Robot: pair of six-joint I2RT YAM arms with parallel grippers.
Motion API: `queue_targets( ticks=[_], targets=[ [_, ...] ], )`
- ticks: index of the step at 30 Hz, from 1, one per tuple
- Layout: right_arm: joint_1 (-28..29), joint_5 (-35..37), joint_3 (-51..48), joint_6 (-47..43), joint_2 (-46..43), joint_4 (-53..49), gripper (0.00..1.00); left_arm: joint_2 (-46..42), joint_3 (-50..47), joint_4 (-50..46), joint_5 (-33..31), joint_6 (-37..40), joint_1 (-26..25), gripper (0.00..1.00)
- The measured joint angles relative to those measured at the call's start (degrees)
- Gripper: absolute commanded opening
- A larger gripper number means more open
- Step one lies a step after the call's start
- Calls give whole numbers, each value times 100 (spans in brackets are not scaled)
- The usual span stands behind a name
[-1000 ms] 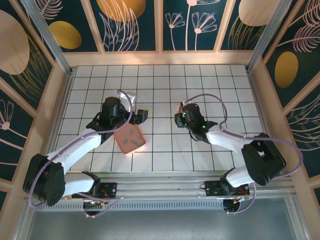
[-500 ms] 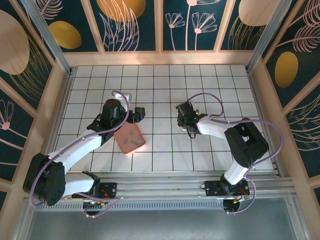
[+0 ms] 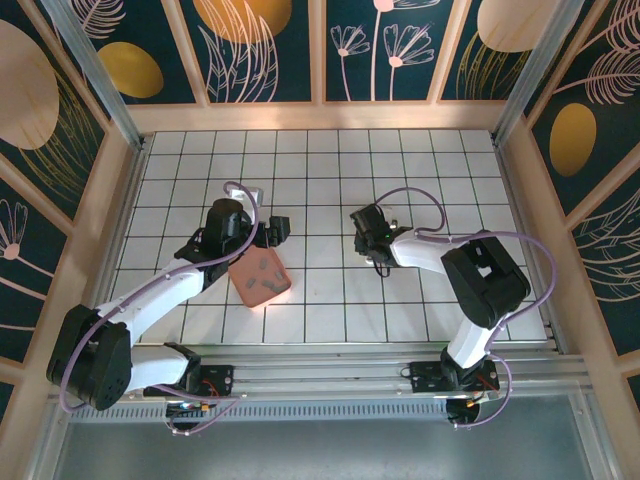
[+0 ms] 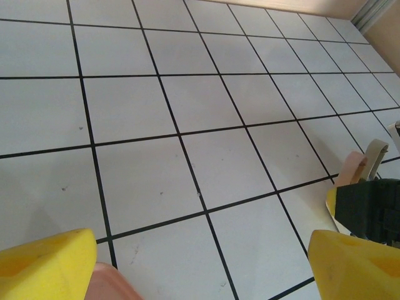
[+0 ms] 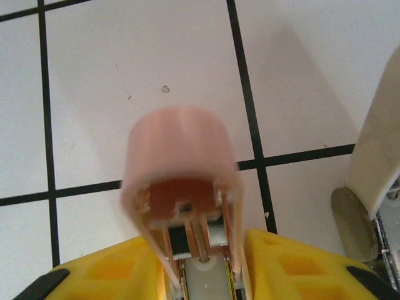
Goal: Load the staples into the stapler
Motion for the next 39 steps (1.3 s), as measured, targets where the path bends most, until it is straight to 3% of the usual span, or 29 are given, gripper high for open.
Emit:
queue_targets(
  ticks=[7, 18, 26, 34, 39],
  targets=[
    [-4, 2, 0, 11, -76, -9, 50, -2, 7, -116, -83, -72, 0, 87],
    [37, -15, 118, -57, -1196, -313, 49, -114, 125, -623, -219, -505, 0, 88],
    [496, -750, 179, -105, -1491, -367, 49, -616, -2, -1226, -549, -1309, 26, 92],
    [872, -1421, 289, -118, -1392, 26, 49, -1814, -920, -1742, -682, -2371, 632, 91],
    [879, -1674, 485, -118, -1154, 184, 49, -1762, -1493, -1746, -505, -2874, 885, 91]
  ],
)
